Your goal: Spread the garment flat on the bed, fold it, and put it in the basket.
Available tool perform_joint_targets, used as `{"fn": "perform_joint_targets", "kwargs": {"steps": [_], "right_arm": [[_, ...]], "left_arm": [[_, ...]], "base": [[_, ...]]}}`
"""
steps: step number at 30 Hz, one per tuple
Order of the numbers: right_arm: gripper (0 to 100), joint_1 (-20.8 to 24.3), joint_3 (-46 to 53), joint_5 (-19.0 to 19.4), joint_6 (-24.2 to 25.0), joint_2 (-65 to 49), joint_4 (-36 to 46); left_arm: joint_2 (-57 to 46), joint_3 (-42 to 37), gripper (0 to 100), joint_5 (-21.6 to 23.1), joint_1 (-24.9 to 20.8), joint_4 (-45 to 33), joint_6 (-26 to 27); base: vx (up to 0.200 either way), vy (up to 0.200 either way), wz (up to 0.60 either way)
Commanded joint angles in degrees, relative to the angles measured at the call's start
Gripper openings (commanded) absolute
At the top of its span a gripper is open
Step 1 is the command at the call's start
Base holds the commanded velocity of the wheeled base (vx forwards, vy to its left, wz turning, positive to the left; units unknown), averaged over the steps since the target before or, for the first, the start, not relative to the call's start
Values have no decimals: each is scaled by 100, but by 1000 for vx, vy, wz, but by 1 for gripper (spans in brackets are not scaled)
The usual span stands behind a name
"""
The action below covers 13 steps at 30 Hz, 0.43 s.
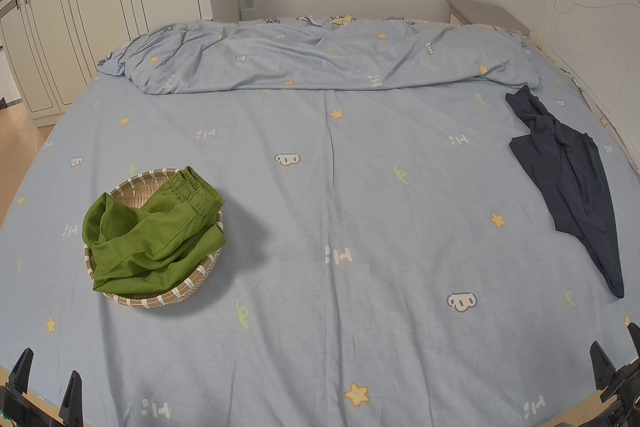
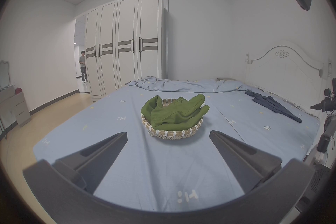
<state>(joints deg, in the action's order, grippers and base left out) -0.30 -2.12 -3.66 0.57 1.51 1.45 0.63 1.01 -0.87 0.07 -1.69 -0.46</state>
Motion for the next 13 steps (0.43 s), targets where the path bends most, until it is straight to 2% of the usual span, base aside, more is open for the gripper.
{"fn": "perform_joint_targets", "kwargs": {"steps": [1,13], "right_arm": [[100,30,186,401,-136,-116,-75],[100,30,186,427,-215,-116,-75]], "left_arm": [[-63,-31,100,-1,1,2,2],[-63,-31,100,7,1,2,2]], "base": [[0,0,0],[0,0,0]]}}
